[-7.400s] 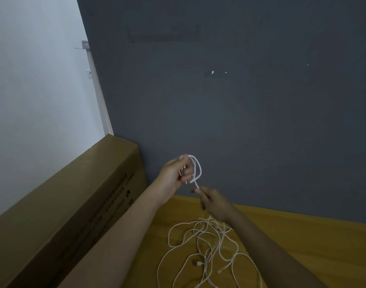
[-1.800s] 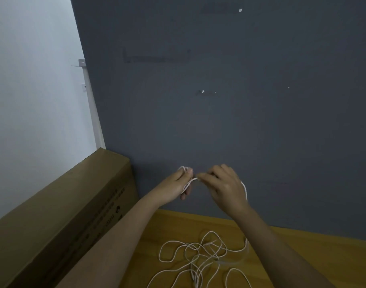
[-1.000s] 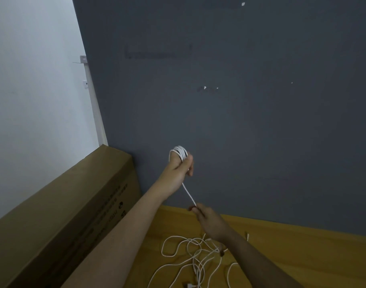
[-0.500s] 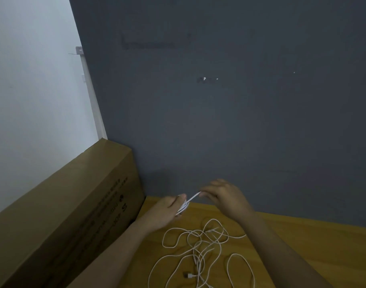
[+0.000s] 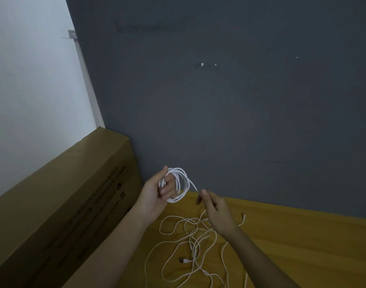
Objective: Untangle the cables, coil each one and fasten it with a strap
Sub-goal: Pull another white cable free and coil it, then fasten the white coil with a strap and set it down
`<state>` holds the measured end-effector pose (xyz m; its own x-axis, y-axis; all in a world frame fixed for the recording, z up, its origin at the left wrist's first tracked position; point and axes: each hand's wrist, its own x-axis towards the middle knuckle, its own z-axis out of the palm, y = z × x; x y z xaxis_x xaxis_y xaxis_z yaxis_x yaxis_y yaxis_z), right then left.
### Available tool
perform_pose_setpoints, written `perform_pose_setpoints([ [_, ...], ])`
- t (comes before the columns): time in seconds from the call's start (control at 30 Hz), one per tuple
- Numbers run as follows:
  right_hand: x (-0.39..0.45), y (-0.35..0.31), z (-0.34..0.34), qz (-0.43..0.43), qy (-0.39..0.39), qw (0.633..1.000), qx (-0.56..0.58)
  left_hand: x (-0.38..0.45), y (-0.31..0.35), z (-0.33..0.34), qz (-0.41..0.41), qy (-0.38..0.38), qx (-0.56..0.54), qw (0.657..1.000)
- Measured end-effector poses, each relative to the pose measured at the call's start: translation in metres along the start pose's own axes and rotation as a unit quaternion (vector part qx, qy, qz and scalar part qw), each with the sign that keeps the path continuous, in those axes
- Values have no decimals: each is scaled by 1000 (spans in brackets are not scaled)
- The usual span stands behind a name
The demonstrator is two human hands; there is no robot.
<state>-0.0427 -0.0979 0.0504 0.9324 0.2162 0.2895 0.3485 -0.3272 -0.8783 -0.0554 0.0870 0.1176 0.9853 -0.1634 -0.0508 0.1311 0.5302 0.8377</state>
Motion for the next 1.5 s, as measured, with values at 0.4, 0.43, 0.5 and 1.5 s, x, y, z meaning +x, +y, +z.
perform_pose_setpoints([
  [0.4,-5,-1,-24,86,-128,977,150,2,-30,22,-1,5,229,974],
  [0.43,-4,-3,-21,92,-126,973,169,3,-31,24,-6,2,229,973],
  [0.5,-2,-7,-12,86,-129,974,164,6,-32,25,-10,-2,208,978],
  [1.5,-92,94,-100,278,165,932,166,53,-218,102,-7,-15,613,790],
])
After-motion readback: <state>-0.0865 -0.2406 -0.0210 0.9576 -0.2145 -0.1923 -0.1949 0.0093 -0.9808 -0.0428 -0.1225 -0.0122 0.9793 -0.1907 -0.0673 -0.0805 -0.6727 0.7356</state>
